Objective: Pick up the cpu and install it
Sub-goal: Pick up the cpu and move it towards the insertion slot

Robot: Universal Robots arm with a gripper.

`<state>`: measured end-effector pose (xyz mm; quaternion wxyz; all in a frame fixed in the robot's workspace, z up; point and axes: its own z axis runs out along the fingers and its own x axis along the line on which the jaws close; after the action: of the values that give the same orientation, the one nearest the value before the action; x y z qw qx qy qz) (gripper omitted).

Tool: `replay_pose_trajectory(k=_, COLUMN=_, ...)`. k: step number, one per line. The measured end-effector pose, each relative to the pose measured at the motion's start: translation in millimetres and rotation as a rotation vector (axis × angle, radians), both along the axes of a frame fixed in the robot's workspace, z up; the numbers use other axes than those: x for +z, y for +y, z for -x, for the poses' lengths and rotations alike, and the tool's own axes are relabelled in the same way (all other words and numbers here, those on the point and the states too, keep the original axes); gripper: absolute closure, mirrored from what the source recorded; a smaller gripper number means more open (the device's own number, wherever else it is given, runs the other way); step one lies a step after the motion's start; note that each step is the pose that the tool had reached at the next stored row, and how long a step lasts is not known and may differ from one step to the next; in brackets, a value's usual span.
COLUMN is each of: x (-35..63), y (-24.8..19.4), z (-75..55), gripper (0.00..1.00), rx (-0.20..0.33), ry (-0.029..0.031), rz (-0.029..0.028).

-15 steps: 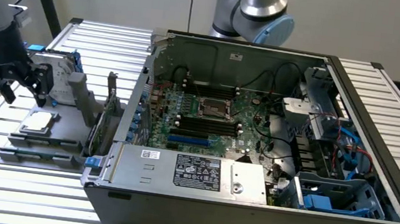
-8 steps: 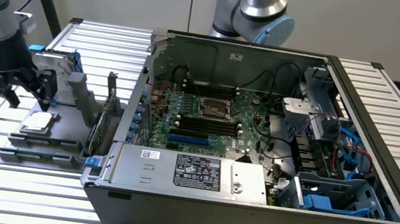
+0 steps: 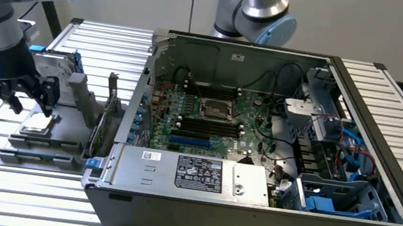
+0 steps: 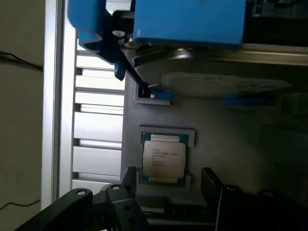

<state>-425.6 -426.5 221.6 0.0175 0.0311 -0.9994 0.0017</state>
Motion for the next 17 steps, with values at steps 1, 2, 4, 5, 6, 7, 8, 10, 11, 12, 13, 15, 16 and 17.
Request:
replay_pose_trajectory(k=1, x=-1.8, y=0.0, z=0.0, gripper=0.35, rx=0.0, ry=-0.0001, rz=-0.0001)
replay_pose_trajectory(k=2, x=-3.6, y=0.0, z=0.0, gripper=0.35, rx=0.0, ry=0.0, rz=0.0)
replay_pose_trajectory(k=4, x=-7.2, y=0.0, z=0.0, gripper=0.35, rx=0.0, ry=0.0, rz=0.0)
replay_pose_trajectory(k=5, x=-9.0, y=0.0, z=0.0, gripper=0.35, rx=0.0, ry=0.0001, rz=0.0)
replay_pose_trajectory(k=6, x=-10.8, y=0.0, z=0.0, gripper=0.35, rx=0.0, ry=0.0001, rz=0.0)
replay_pose_trajectory(k=7, x=-12.6, y=0.0, z=0.0, gripper=0.35, rx=0.0, ry=0.0001, rz=0.0)
replay_pose_trajectory(k=8, x=-14.4, y=0.0, z=0.0, gripper=0.35, rx=0.0, ry=0.0, rz=-0.0003)
replay_pose_trajectory(k=10, x=-18.0, y=0.0, z=0.0, gripper=0.35, rx=0.0, ry=-0.0003, rz=-0.0014)
replay_pose_trajectory(k=11, x=-20.0, y=0.0, z=0.0, gripper=0.35, rx=0.0, ry=-0.0005, rz=-0.0023)
replay_pose_trajectory(k=12, x=-21.8, y=0.0, z=0.0, gripper=0.35, rx=0.0, ry=-0.0007, rz=-0.0038)
replay_pose_trajectory(k=13, x=-23.3, y=0.0, z=0.2, gripper=0.35, rx=0.0, ry=-0.0006, rz=-0.0059)
replay_pose_trajectory(k=15, x=-24.7, y=-0.1, z=0.2, gripper=0.35, rx=0.0, ry=-0.0007, rz=-0.0172)
replay_pose_trajectory(k=16, x=-24.9, y=0.0, z=0.3, gripper=0.35, rx=0.0, ry=-0.0007, rz=-0.0213)
replay_pose_trajectory(k=17, x=-24.9, y=0.0, z=0.3, gripper=0.35, rx=0.0, ry=-0.0007, rz=-0.0243)
